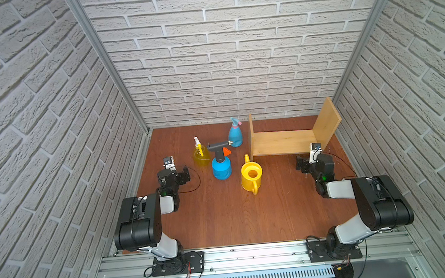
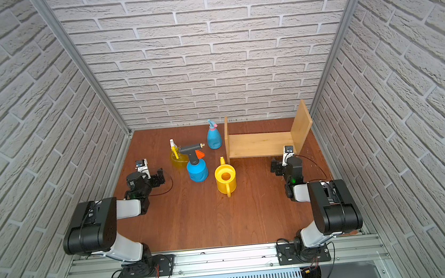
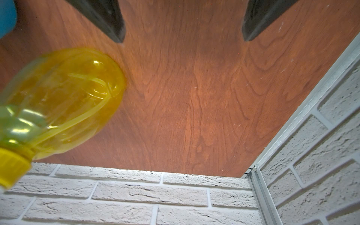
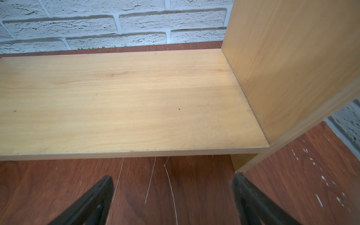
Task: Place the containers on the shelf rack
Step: 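Pick up a container from the center of the board.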
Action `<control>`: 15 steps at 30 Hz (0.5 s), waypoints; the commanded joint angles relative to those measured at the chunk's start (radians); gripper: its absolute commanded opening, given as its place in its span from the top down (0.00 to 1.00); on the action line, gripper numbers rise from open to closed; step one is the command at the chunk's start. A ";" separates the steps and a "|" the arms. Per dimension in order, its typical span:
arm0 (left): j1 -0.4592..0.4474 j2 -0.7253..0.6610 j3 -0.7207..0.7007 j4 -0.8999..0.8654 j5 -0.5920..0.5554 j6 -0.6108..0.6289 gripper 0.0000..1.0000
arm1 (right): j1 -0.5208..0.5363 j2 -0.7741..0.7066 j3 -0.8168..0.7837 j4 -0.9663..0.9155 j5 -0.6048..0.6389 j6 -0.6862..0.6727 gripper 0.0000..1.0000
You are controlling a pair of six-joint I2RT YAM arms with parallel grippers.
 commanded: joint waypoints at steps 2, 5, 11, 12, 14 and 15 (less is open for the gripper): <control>0.007 -0.077 0.060 -0.161 0.030 -0.016 0.02 | -0.005 -0.008 0.007 0.019 -0.030 -0.025 0.01; 0.002 -0.210 0.085 -0.297 0.032 -0.014 0.02 | 0.016 -0.069 0.035 -0.084 -0.060 -0.060 0.01; -0.012 -0.578 0.145 -0.697 -0.127 -0.115 0.02 | 0.027 -0.332 0.018 -0.264 -0.030 0.007 0.01; -0.011 -0.625 0.167 -0.757 -0.155 -0.170 0.02 | 0.028 -0.381 0.015 -0.298 -0.040 0.033 0.01; -0.010 -0.704 0.223 -0.893 -0.239 -0.309 0.02 | 0.036 -0.491 0.021 -0.388 -0.063 0.091 0.01; -0.009 -0.736 0.258 -0.976 -0.298 -0.393 0.02 | 0.038 -0.542 0.027 -0.441 -0.081 0.117 0.01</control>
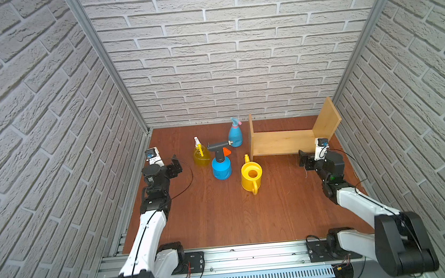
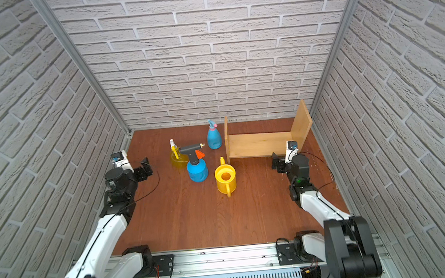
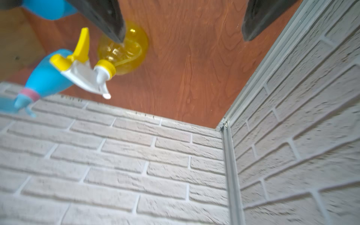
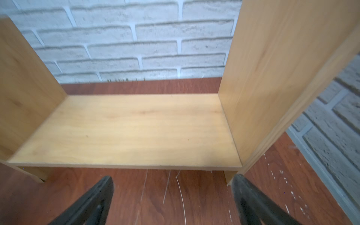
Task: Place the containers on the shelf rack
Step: 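Pick up a container from the center of the board.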
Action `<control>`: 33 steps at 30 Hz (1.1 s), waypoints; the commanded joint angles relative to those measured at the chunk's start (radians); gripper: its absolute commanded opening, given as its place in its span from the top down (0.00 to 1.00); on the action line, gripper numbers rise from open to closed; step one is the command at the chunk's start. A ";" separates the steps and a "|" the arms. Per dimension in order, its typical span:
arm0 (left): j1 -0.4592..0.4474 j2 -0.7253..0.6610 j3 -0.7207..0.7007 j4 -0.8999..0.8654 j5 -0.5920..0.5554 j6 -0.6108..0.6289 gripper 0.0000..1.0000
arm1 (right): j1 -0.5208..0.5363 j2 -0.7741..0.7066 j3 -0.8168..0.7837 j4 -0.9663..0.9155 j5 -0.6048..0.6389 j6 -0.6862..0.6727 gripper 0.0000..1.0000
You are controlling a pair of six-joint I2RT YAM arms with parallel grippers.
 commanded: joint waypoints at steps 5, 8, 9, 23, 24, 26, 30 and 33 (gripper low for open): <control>0.020 -0.141 0.206 -0.546 -0.082 -0.514 0.02 | 0.018 -0.303 0.074 -0.416 -0.141 0.213 0.01; 0.021 -0.197 0.222 -0.565 0.103 -0.633 0.02 | 0.018 -0.366 0.117 -0.579 -0.131 0.398 0.01; 0.020 -0.203 0.218 -0.547 0.180 -0.659 0.02 | 0.018 -0.384 0.127 -0.608 -0.169 0.428 0.01; -0.720 -0.051 0.324 -0.477 0.031 -0.483 0.02 | 0.682 -0.276 0.297 -0.865 -0.023 0.430 0.08; -0.761 -0.027 0.335 -0.478 0.004 -0.457 0.02 | 0.762 -0.253 0.315 -0.898 0.075 0.437 0.08; -0.793 0.014 0.344 -0.479 -0.008 -0.437 0.02 | 0.882 -0.199 0.351 -0.956 0.238 0.470 0.08; -0.795 0.055 0.324 -0.449 -0.015 -0.441 0.02 | 0.942 -0.074 0.391 -1.013 0.303 0.563 0.13; -0.793 0.064 0.315 -0.427 -0.063 -0.440 0.02 | 0.957 0.037 0.435 -0.995 0.282 0.578 0.20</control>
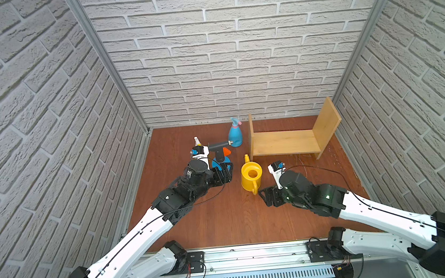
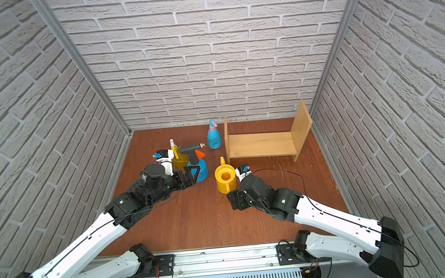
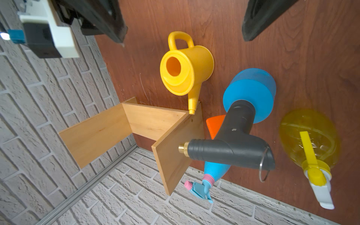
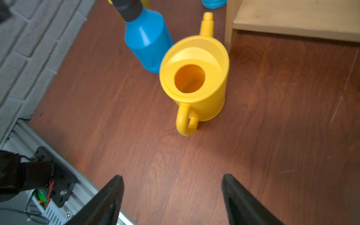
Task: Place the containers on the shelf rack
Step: 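Pick up a container from the center of the board.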
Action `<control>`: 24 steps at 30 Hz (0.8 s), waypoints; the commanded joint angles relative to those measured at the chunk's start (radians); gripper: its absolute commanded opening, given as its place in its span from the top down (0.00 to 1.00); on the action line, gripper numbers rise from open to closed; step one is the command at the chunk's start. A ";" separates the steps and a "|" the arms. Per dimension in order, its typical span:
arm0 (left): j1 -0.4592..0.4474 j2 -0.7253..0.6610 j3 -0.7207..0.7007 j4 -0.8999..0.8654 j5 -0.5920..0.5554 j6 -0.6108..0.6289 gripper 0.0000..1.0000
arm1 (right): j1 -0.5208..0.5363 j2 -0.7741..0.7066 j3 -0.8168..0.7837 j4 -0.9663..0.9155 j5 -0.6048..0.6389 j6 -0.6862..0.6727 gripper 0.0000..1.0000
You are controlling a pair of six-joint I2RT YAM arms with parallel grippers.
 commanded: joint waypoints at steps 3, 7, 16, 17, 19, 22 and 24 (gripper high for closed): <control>0.001 -0.003 -0.008 0.089 -0.092 0.036 0.02 | 0.016 0.189 0.127 -0.050 0.094 0.026 0.24; 0.000 0.002 -0.026 0.108 -0.099 0.018 0.02 | 0.015 0.293 0.209 -0.084 0.141 0.013 0.27; -0.003 -0.029 -0.040 0.096 -0.141 0.005 0.02 | -0.007 0.430 0.270 -0.073 0.124 0.019 0.52; -0.002 -0.033 -0.040 0.091 -0.145 0.005 0.02 | -0.010 0.446 0.278 -0.079 0.124 0.024 0.53; -0.002 -0.039 -0.042 0.088 -0.154 0.005 0.02 | -0.019 0.471 0.286 -0.091 0.118 0.032 0.54; -0.002 -0.043 -0.044 0.086 -0.162 0.005 0.02 | -0.037 0.496 0.289 -0.092 0.113 0.039 0.55; -0.003 -0.042 -0.044 0.085 -0.163 0.003 0.02 | -0.047 0.504 0.288 -0.082 0.114 0.031 0.56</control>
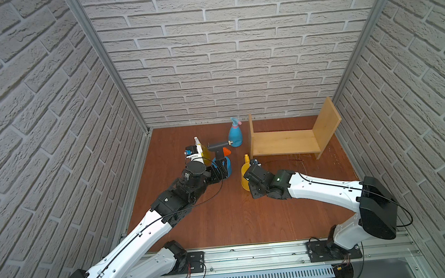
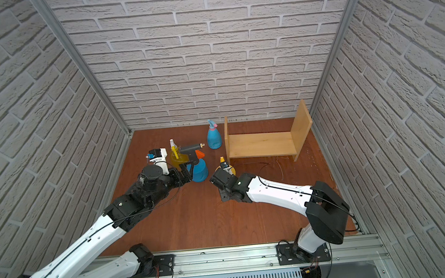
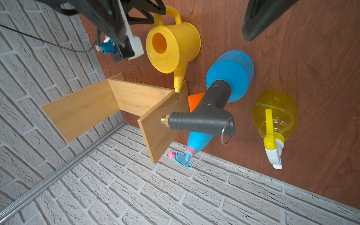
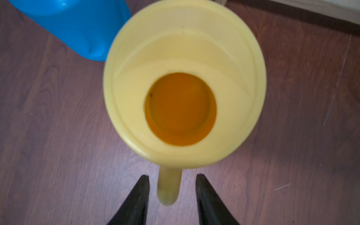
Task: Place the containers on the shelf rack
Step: 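Pick up a container from the center of the board.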
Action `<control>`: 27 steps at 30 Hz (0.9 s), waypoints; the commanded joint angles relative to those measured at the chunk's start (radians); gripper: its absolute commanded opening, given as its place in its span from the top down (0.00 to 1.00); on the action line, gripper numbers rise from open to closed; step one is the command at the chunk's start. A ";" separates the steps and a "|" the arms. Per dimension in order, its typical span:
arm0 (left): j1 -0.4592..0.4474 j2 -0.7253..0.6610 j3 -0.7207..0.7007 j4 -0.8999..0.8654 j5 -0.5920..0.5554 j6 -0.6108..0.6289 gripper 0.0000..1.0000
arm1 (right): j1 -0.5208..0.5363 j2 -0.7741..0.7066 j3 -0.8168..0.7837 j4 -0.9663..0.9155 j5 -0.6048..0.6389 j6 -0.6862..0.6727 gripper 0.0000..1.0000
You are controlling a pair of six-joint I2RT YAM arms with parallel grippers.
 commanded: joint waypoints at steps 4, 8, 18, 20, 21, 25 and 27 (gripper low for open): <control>-0.002 -0.007 -0.015 0.027 -0.028 -0.004 0.02 | -0.025 0.022 0.017 0.010 0.005 -0.019 0.61; -0.003 -0.006 -0.015 0.026 -0.033 -0.004 0.02 | -0.025 0.027 0.007 0.032 -0.016 -0.058 0.69; -0.002 -0.007 -0.011 0.026 -0.055 -0.002 0.02 | -0.025 -0.095 -0.089 0.051 -0.040 -0.150 0.88; -0.003 -0.008 -0.009 0.023 -0.060 0.000 0.02 | -0.025 -0.139 -0.108 0.028 -0.036 -0.160 0.91; -0.003 -0.012 -0.006 0.018 -0.067 0.000 0.02 | -0.025 -0.170 -0.115 0.009 -0.033 -0.164 0.92; -0.004 -0.039 -0.009 0.023 -0.099 0.005 0.02 | -0.031 -0.306 -0.123 -0.085 -0.022 -0.185 0.97; -0.005 -0.058 -0.014 0.029 -0.119 0.009 0.02 | -0.044 -0.373 -0.118 -0.132 -0.023 -0.191 0.97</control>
